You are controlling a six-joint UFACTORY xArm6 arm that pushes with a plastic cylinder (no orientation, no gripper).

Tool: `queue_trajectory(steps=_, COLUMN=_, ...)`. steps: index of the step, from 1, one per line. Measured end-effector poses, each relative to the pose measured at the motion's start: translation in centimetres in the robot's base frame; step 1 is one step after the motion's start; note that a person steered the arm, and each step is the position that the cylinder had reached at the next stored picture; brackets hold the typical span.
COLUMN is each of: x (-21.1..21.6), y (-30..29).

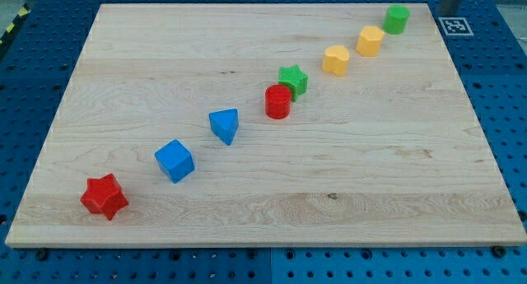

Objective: Move the green circle towards the top left

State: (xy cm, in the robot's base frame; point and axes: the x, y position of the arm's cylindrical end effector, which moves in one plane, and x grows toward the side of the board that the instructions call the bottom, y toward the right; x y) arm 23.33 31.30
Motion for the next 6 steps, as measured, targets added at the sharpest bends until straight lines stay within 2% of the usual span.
queue_trajectory(steps=1, x=2.7, y=-3.5)
queue_trajectory(steps=2, x=2.5, y=-6.0)
queue_trajectory(steps=3, x=3.4, y=-4.8)
queue_trajectory(steps=4, x=1.7, y=-0.9)
queue_trajectory(steps=5, x=-1.3, y=-1.1)
queue_trajectory(steps=6, x=-1.1, y=-2.9)
